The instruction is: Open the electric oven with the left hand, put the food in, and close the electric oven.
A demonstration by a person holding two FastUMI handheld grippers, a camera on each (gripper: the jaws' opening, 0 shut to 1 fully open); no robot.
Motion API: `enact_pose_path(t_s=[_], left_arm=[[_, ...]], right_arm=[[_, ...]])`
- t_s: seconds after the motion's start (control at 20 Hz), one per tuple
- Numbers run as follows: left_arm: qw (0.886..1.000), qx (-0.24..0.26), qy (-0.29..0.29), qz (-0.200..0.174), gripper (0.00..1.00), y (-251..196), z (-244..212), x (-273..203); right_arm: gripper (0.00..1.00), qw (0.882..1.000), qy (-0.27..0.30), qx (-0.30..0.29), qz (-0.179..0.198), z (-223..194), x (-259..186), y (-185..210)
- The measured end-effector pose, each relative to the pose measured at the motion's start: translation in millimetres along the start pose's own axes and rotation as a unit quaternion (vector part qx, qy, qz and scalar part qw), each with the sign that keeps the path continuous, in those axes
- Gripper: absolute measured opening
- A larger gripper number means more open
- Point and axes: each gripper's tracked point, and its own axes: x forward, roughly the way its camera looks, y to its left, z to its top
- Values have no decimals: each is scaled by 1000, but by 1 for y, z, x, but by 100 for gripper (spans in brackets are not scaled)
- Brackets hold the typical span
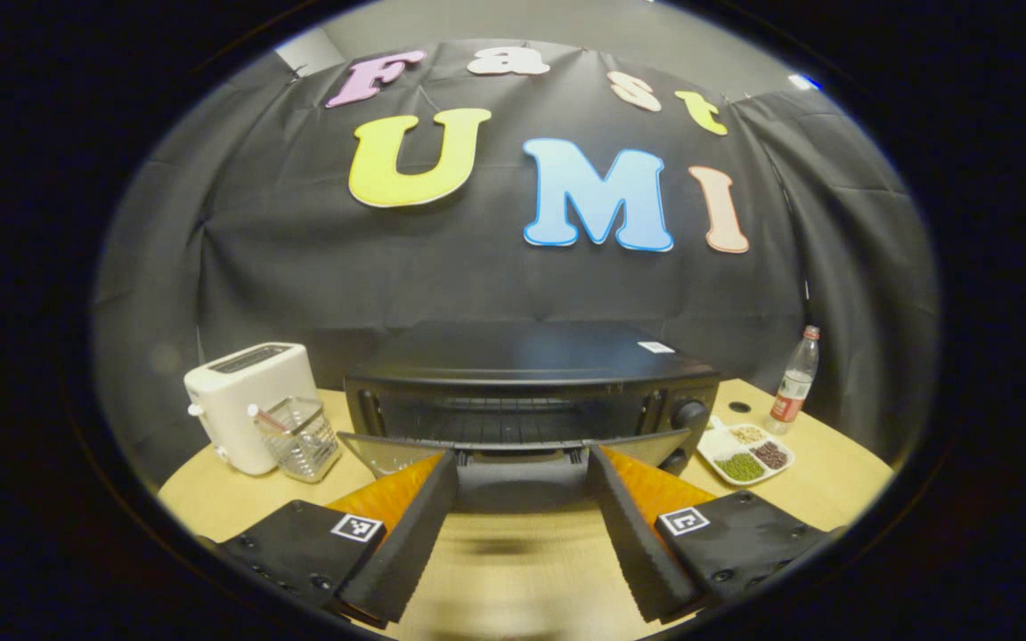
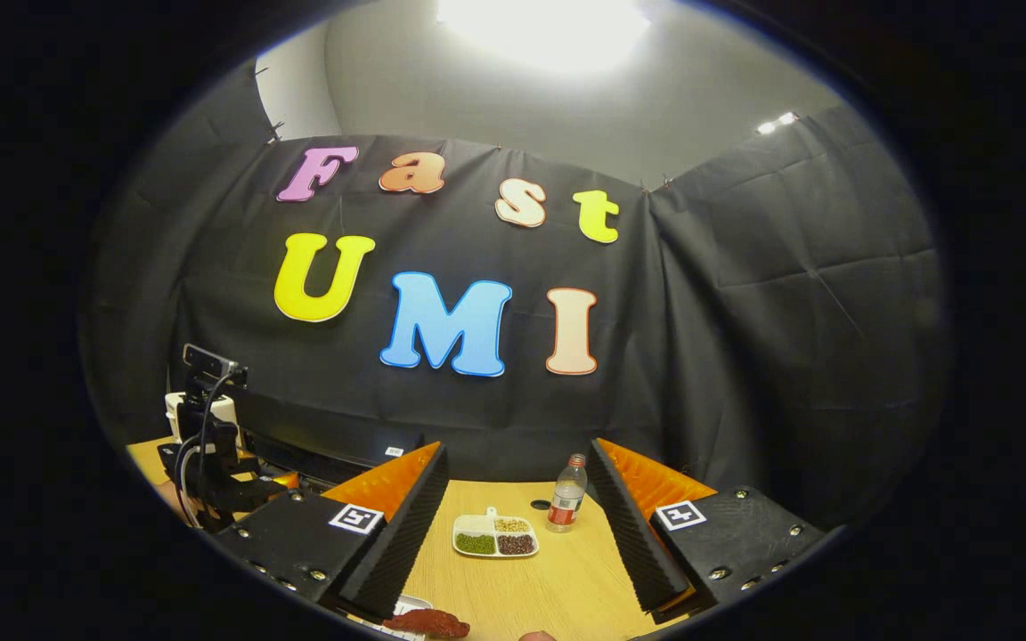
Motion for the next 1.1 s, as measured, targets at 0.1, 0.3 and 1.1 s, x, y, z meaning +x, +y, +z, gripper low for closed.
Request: enact_pose_path(t_s=[0.1,0.3,1.1], left_arm=[[1000,-2,17,5,92,2,-19,-8],[1000,16,-17,-8,94,-10,6,-15],[999,29,-39,8,95,-6,52,63]], right_arm=[[95,1000,0,1,6,1,1,1],[95,1000,3,-4,15,-1,1,-1],[95,999,21,-23,-18,-13,-2,-18]])
